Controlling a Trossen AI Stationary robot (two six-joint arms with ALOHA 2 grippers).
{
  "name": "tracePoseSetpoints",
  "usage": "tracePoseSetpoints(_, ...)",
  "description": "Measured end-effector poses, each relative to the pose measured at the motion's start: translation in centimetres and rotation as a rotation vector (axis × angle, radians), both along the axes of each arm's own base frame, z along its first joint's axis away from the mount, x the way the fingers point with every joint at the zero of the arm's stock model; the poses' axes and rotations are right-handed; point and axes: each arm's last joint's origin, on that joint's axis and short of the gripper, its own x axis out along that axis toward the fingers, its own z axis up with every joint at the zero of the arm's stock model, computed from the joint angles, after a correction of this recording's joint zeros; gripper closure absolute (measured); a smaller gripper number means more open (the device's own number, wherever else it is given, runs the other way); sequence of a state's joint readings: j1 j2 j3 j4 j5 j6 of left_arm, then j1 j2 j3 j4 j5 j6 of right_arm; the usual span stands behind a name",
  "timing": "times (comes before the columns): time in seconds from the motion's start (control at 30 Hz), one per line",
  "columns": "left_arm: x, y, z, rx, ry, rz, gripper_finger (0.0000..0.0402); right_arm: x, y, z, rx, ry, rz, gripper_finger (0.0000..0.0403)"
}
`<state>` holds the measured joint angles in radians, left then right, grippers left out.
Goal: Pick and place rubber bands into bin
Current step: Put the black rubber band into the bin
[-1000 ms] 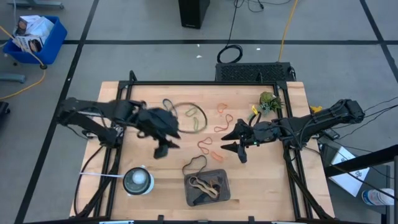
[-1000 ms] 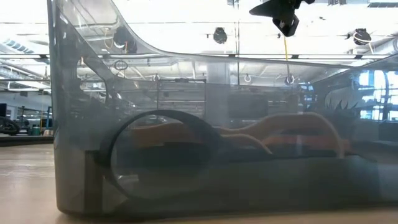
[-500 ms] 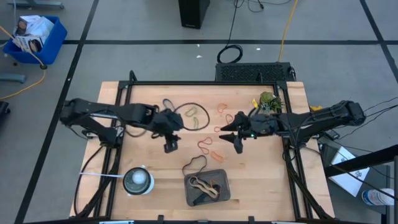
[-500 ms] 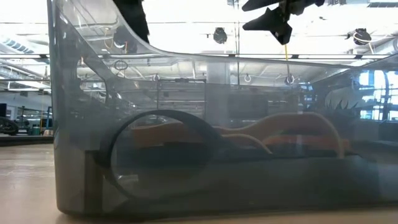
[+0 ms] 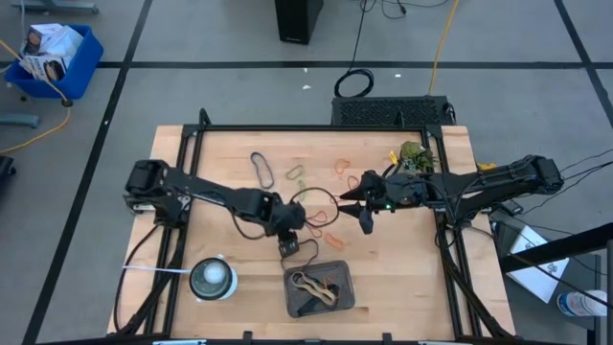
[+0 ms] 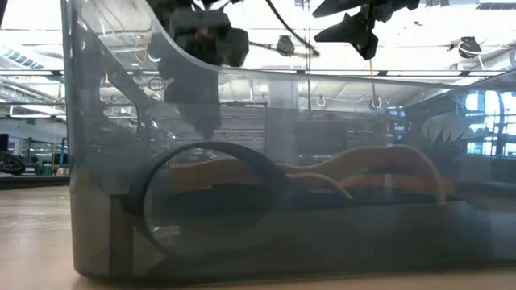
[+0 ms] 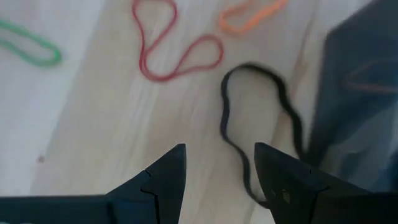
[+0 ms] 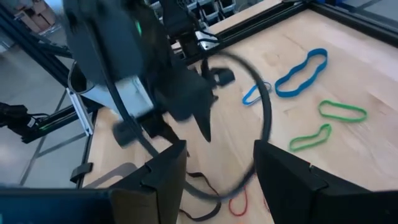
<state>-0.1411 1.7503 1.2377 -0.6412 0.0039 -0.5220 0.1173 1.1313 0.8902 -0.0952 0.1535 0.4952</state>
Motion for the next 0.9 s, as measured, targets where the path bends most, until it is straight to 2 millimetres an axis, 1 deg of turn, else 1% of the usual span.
tracePoseSetpoints(0.1, 0.4, -0.3, -1.4, -0.015, 0.042, 0.047, 0.0206, 0.0, 0.0, -0.1, 0.022, 0.005, -0.009, 0.0222)
tracePoseSetpoints(0.27, 0.9, -0.6, -2.9, -0.021, 0.071, 0.069, 0.0206, -0.1, 0.0, -0.1, 0.025, 0.013, -0.01, 0.0222)
tracePoseSetpoints(0.43, 1.6, -1.3, -3.8, -0.035, 0.046, 0.081, 0.0206, -0.1, 0.0, -0.2, 0.048, 0.016, -0.021, 0.0222)
tracePoseSetpoints(0.5, 1.7, -1.5, -4.4, -0.032, 0.061, 0.079, 0.0206, -0.1, 0.0, -0.2, 0.059, 0.018, -0.026, 0.0222)
tracePoseSetpoints(0.77, 2.0, -1.5, -6.4, -0.024, 0.111, 0.105, 0.0206, -0.1, 0.0, -0.3, 0.06, 0.026, -0.027, 0.0222)
tracePoseSetpoints(0.9, 2.1, -1.5, -6.6, -0.038, 0.122, 0.094, 0.0206, -0.1, 0.0, -0.3, 0.061, 0.026, -0.027, 0.0222)
